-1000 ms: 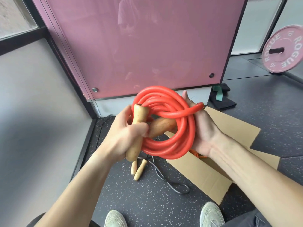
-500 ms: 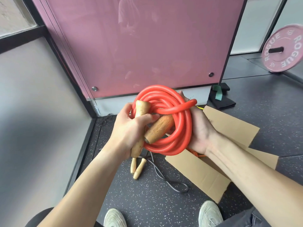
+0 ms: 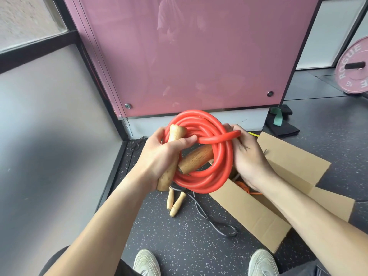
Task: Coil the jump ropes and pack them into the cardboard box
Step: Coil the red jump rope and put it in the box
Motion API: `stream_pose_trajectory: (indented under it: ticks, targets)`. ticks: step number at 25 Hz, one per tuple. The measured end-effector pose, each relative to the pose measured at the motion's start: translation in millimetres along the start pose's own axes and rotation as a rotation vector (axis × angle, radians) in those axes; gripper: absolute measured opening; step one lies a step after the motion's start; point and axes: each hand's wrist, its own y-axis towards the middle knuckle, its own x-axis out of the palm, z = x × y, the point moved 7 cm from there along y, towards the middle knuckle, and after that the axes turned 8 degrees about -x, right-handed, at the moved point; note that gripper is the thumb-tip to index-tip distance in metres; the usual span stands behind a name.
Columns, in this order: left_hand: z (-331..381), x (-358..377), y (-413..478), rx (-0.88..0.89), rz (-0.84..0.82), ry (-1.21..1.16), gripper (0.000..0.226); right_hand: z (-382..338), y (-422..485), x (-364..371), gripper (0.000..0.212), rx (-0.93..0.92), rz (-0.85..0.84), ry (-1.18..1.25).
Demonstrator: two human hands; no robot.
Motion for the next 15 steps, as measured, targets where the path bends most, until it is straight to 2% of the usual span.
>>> stream_pose_trajectory:
  ticks: [2,4,6,8,10,12,15]
  targets:
    - [-3.3,-4.6,3.0,-0.045,0.032,-0.03,0.059,1.6,-1.2,7.4,0.027,0.06,-0.069,0.136]
    - [-5.9,-5.2,4.3,-0.094,0.027,-0.086,0.062,2.7,-2.6,10.6,0.037,0.118,-0.145,0.293]
    - [-7.4,-2.2,4.2,-0.092,0.041,-0.097,0.06,1.6,-6.3,16.0,0.05,0.099,-0.243,0.243]
    - [-7.0,5.0,4.7,-0.068,0.033,-0.122,0.065,3.7,-18.5,27.9,0.037,0.147,-0.311,0.223]
    - [-5.3,10.7,10.3,-0.066,-0.02,-0.152,0.075,5.5,-25.9,35.6,0.026,0.206,-0.297,0.271]
    - [-5.3,11.8,12.8,-0.06,-0.038,-0.184,0.079,6.3,-22.9,30.0,0.038,0.216,-0.268,0.242]
    - [-6.8,7.7,10.1,-0.023,0.051,-0.219,0.082,2.1,-17.9,30.2,0.057,0.236,-0.374,0.174]
